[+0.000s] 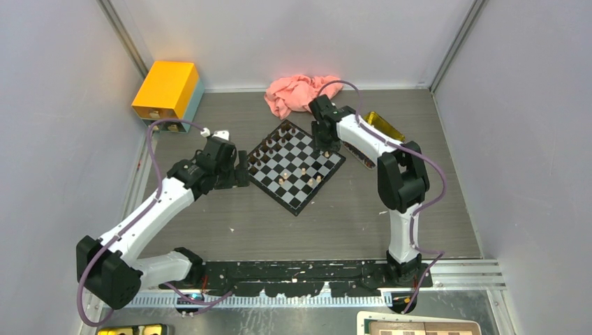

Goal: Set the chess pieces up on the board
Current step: Place the chess piece on the chessboard, then pick up the chess piece from the chessboard.

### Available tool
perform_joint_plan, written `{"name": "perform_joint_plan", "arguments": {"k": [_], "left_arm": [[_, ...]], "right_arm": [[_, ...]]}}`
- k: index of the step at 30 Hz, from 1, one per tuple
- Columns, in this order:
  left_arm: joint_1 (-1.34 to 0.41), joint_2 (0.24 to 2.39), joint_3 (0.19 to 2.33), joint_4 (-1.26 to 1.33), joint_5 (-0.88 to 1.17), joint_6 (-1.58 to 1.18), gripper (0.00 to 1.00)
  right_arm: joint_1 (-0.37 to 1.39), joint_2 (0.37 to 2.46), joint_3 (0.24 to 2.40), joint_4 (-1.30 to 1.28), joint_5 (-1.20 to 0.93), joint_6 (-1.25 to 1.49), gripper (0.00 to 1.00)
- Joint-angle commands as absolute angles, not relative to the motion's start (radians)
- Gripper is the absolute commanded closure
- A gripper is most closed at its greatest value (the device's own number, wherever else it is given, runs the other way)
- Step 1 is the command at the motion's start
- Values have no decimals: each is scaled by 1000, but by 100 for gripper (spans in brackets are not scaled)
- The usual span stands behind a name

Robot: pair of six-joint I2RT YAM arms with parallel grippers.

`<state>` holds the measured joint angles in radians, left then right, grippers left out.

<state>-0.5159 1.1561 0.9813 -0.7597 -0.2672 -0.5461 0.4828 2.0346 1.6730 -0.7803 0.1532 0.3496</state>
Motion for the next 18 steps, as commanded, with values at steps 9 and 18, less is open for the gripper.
{"name": "perform_joint_plan", "arguments": {"k": [9, 18], "left_arm": [[-511, 1072, 962, -758, -236, -556, 0], [-511, 1038, 941, -773, -223, -558, 0]], "right_arm": [[597, 1798, 1451, -734, 207, 410, 54], [638, 1759, 1356, -697, 216, 455, 54]]}}
